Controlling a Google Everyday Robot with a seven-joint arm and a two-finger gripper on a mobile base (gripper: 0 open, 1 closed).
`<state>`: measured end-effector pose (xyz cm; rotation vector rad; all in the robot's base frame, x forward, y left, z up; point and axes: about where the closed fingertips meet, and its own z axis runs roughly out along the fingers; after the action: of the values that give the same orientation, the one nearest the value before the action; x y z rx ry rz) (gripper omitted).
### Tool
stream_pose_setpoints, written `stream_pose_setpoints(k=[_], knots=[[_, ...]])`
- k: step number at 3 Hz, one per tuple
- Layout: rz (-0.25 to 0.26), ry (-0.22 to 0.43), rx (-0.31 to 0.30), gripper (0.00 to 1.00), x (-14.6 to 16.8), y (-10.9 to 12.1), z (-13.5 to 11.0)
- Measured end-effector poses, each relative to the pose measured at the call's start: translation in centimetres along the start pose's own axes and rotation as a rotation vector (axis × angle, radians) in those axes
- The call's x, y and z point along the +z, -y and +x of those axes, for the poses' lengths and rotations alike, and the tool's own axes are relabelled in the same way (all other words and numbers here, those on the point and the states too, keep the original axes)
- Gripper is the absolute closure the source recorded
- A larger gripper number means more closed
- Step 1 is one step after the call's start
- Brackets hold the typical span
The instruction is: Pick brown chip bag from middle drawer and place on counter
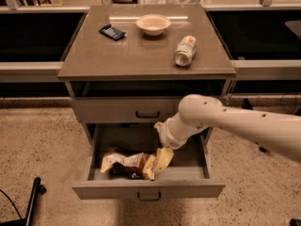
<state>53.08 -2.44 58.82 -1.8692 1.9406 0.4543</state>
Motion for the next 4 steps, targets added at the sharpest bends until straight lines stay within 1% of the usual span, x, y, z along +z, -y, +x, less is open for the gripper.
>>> stream_pose_setpoints(k=[1, 2, 3, 4], knots=[[0.085, 0.035, 0.011, 0.00, 0.7, 2.2, -0.5], [0.072, 0.051, -0.005, 0.00, 1.2, 1.9, -1.0], [0.062, 0.095, -0.043, 0.18, 4.4, 1.7, -1.8], [0.081, 0.126, -0.048, 0.41, 8.3, 1.9, -2.3]])
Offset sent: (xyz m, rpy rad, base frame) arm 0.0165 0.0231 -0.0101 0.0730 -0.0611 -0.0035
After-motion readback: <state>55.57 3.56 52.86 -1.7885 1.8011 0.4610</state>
